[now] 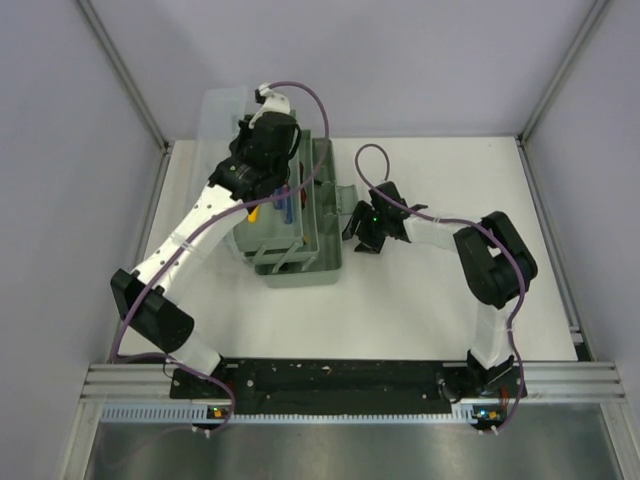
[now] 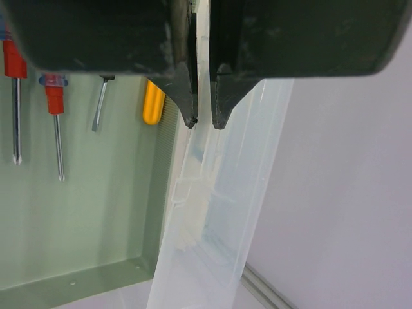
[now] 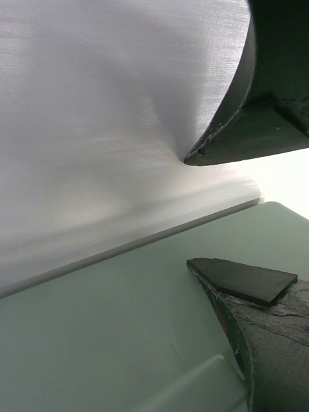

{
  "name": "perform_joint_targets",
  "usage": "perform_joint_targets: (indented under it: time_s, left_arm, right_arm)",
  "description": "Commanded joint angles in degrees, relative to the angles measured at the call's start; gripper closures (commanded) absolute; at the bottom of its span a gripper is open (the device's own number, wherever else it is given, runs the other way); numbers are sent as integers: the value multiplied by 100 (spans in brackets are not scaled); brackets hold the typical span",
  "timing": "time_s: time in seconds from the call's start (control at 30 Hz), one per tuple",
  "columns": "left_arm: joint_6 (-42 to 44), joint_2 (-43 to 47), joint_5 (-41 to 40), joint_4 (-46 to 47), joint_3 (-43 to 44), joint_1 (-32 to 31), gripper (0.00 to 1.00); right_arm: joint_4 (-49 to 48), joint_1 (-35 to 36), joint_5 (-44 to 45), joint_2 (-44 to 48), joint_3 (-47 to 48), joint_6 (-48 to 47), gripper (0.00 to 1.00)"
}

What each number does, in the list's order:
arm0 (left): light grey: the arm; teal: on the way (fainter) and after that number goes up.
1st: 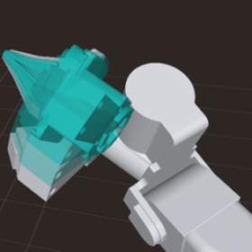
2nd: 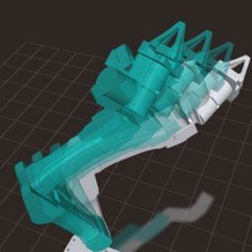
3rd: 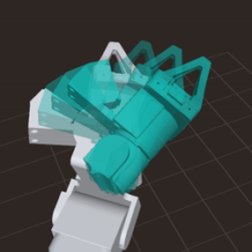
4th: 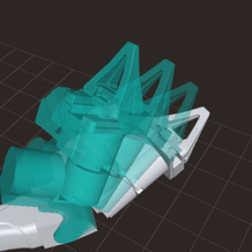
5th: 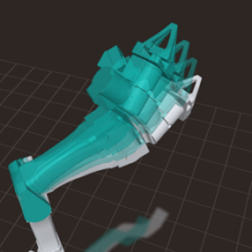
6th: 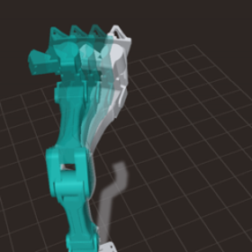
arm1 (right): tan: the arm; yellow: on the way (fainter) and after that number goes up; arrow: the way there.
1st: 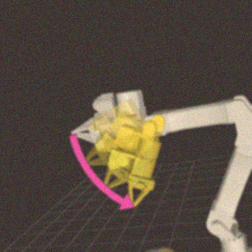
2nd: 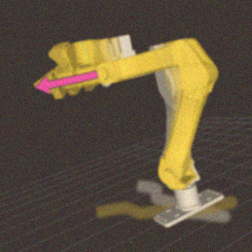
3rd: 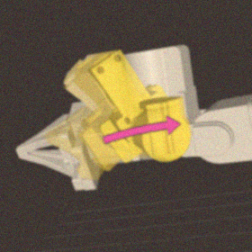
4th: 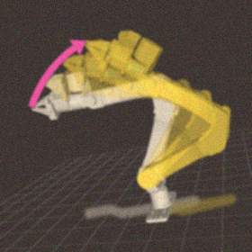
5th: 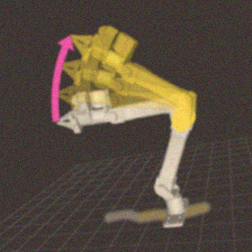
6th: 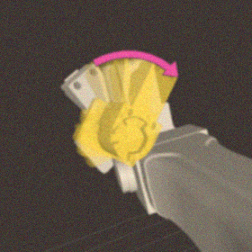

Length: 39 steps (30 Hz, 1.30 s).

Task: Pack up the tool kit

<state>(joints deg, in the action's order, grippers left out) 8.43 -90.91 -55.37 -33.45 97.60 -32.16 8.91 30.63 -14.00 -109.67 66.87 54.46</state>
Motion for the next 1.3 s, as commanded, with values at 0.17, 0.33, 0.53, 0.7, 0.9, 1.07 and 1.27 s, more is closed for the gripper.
perform_joint_targets:
  time_s: [0.17,0.33,0.53,0.7,0.9,1.07,1.27]
  left_arm:
    - [-1089,-277,563,673,312,-475,100]
    - [-1404,-366,580,638,391,-589,100]
    - [-1703,-410,1010,621,435,-651,94]
    - [-1775,-436,1083,490,557,-669,88]
    - [-318,73,-394,1015,743,-440,37]
    - [2,645,-175,1570,164,-370,15]
    - [-1332,671,894,122,628,490,13]
  right_arm:
    - [-328,277,-138,-248,63,232,40]
    - [-328,277,-138,-266,28,267,40]
    - [-460,268,-94,-169,-165,522,40]
    - [-486,242,-112,-160,-157,540,40]
    - [-486,189,-208,-195,-236,540,40]
    - [-513,154,-314,-292,-218,522,40]
    - [-539,154,-437,-389,-227,513,40]
